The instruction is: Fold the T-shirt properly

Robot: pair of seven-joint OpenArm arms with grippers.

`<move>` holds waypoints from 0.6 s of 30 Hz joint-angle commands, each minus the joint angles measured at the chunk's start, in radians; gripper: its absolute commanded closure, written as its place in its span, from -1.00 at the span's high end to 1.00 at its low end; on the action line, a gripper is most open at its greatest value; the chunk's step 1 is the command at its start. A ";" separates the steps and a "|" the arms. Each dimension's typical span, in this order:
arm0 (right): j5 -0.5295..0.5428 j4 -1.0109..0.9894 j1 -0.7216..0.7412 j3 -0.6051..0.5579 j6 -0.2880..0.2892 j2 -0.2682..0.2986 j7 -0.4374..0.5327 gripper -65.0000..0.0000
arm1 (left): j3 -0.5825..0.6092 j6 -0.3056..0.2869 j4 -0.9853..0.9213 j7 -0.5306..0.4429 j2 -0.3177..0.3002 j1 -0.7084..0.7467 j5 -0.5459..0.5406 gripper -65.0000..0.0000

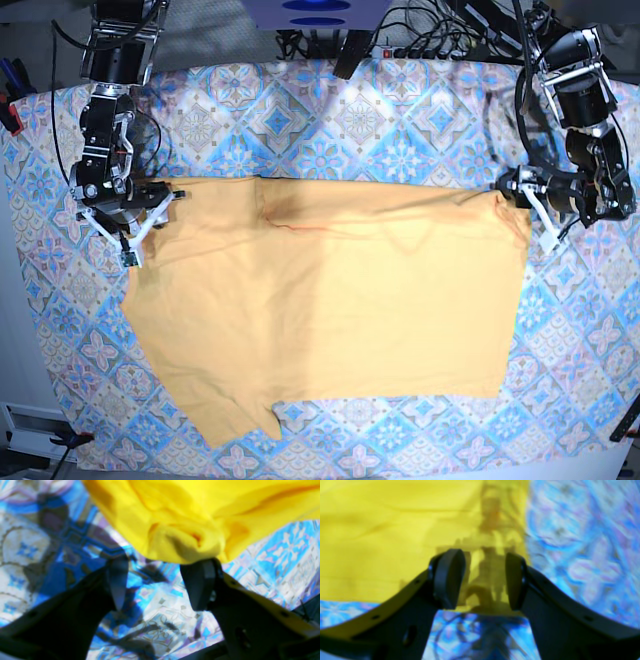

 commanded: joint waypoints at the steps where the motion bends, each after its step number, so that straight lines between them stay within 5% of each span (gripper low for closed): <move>1: -0.005 0.002 0.016 0.006 -0.003 0.014 0.012 -0.10 | -0.001 -0.002 0.013 -0.006 -0.018 -0.031 -0.010 0.16; 11: -0.007 -0.251 0.150 0.011 -0.005 0.025 0.029 -0.10 | 0.002 -0.002 0.013 -0.006 -0.017 -0.056 -0.008 0.16; 18: -0.009 -0.251 0.147 0.120 -0.005 0.053 0.040 -0.10 | 0.005 -0.002 0.013 -0.007 -0.017 -0.056 -0.007 0.16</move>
